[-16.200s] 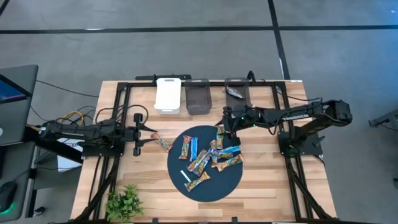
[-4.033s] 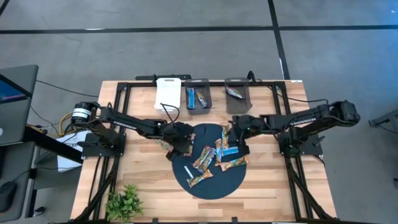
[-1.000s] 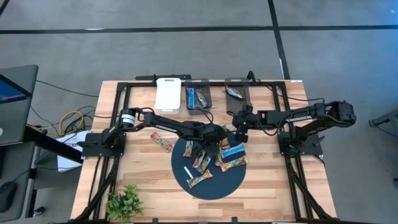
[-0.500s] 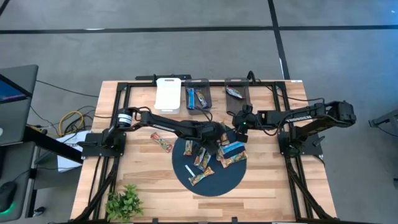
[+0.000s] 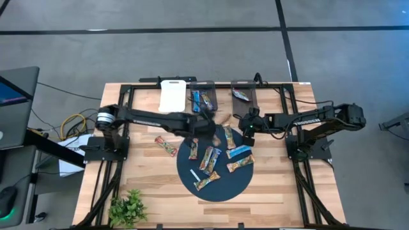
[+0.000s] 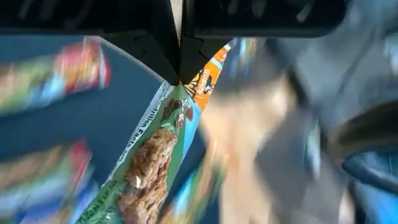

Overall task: Pick and place Granola Bars by type
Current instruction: Put the orange granola bar into the white bin

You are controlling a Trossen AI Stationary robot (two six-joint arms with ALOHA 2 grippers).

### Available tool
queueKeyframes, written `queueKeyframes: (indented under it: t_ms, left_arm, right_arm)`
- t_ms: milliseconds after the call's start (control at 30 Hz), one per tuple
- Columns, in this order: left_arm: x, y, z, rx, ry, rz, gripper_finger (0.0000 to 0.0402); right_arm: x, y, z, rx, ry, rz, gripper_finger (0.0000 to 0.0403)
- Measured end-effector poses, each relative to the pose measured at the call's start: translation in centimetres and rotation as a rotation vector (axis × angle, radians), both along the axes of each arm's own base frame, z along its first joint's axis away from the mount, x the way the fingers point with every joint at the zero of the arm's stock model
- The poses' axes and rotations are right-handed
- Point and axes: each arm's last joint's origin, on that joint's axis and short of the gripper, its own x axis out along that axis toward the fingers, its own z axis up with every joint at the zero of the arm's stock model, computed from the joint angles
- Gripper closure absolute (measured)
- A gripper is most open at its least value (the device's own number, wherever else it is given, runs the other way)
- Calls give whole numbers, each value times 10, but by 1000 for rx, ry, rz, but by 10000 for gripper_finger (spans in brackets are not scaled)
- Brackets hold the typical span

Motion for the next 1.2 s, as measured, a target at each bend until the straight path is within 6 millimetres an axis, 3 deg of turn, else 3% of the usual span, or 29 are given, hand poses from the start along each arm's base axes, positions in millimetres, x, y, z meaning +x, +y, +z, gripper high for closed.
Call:
queueKeyframes:
  t_ms: [200,300,500,700,867,1200]
  left_arm:
    - [-39,37,27,158,30,326,401]
    - [-58,62,32,196,40,421,401]
    - [-92,126,18,169,90,600,401]
    - [-114,180,-11,78,103,513,401]
    - [-129,195,-21,33,117,528,401]
    - [-132,195,-24,-18,113,551,402]
  right_arm:
    - [1,0,1,-3,-18,0,275]
    - [2,0,1,-4,-23,0,275]
    - [3,0,2,-6,-33,1,275]
    - [3,-1,2,-10,-38,7,275]
    - [3,-1,2,-10,-38,7,275]
    - [4,1,2,32,-55,-8,275]
